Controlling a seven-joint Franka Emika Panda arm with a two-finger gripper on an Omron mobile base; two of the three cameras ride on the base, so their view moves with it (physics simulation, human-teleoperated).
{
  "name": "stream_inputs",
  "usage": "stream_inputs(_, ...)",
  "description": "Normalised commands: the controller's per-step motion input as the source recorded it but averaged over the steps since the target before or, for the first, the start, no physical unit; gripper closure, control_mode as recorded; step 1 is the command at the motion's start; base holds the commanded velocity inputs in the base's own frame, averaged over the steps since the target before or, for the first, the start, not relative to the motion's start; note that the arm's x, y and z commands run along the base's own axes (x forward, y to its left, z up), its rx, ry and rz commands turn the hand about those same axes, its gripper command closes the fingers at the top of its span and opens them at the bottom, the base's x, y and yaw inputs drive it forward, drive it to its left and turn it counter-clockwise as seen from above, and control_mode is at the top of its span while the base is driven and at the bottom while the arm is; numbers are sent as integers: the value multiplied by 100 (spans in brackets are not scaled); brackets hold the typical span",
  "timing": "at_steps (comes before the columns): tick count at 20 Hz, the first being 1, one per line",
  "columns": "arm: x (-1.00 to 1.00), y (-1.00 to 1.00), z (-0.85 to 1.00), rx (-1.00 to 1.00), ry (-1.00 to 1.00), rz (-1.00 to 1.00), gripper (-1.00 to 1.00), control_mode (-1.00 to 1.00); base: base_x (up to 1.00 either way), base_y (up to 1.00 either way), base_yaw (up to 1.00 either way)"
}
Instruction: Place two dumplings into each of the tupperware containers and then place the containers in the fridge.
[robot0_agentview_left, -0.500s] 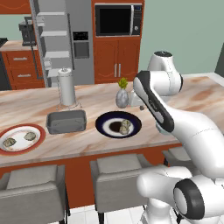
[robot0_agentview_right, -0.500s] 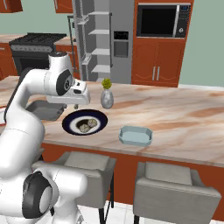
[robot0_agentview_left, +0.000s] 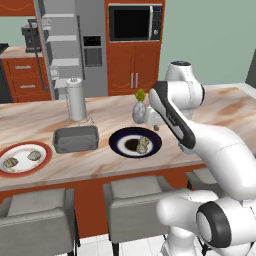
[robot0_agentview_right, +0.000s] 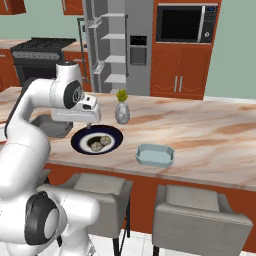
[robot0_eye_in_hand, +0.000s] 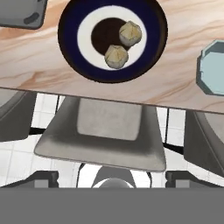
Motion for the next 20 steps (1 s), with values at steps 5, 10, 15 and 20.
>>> stream_inputs(5,37,1,-84,0,12,0,-100,-100,0,0,0)
stream_inputs(10,34,0,-99,2,10,0,-100,-100,0,0,0)
stream_inputs(15,56,9,-53,0,5,0,-100,-100,0,0,0)
stream_inputs(20,68,3,-12,0,0,0,-100,-100,0,0,0)
